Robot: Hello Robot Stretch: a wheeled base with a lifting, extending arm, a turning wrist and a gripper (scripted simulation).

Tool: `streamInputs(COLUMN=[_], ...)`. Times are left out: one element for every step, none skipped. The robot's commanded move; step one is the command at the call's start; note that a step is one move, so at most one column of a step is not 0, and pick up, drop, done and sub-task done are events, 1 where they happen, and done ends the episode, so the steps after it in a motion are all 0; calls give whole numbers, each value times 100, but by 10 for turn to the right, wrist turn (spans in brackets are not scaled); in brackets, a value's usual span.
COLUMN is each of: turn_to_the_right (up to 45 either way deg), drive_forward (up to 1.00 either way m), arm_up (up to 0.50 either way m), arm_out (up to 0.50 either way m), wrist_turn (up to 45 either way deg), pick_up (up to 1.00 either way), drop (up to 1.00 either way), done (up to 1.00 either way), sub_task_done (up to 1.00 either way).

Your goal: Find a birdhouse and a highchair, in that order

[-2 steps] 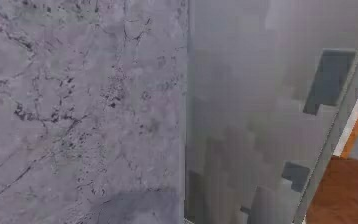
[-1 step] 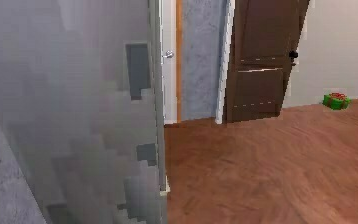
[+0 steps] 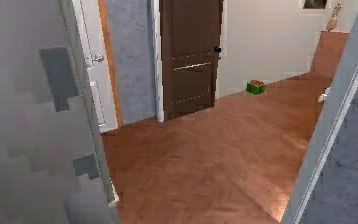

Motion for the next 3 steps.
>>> streamInputs(turn_to_the_right=[0, 180, 0], drive_forward=[15, 0, 100], arm_up=[0, 0, 0], arm_out=[0, 0, 0], wrist_turn=[0, 0, 0], pick_up=[0, 0, 0], drop=[0, 0, 0], done=[0, 0, 0], sub_task_done=[0, 0, 0])
